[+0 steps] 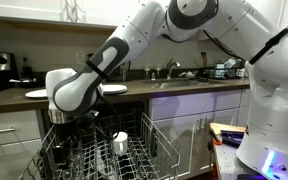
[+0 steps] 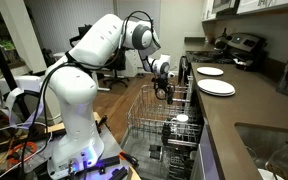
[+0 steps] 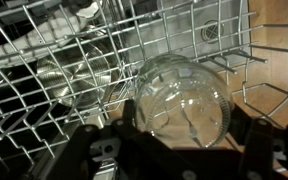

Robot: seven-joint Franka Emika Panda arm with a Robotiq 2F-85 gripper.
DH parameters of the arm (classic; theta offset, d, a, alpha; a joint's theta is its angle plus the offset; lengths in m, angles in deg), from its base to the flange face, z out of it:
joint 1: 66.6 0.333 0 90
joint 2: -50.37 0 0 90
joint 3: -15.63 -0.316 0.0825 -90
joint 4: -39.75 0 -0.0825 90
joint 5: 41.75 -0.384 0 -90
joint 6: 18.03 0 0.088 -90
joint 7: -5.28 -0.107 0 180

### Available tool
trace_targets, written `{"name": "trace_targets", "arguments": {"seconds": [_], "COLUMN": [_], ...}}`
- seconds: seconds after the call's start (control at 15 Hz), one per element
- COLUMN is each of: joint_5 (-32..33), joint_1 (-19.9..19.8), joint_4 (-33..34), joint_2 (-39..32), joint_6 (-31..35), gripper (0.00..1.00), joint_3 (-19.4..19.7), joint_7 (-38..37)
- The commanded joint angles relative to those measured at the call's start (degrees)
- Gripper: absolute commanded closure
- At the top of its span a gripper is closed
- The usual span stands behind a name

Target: Move the glass jar to the left

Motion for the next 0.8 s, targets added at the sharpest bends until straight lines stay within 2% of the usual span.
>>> {"name": "trace_targets", "arguments": {"seconds": [0.0, 0.53, 0.67, 0.73], "joint_5": [-1.30, -1.24, -1.19, -1.18], "joint_1": [0.11, 0.25, 0.31, 0.33], "joint_4": [3.44, 4.77, 4.70, 4.70], "joint_2": [-1.31, -1.83, -1.73, -1.72], "joint_6": [-3.31, -4.97, -5.11, -5.19], "gripper": [0.39, 0.33, 0.18, 0.13], "joint_3": [-0.27, -0.20, -0.17, -0.16], "joint_7": [2.50, 2.51, 2.47, 2.44]}}
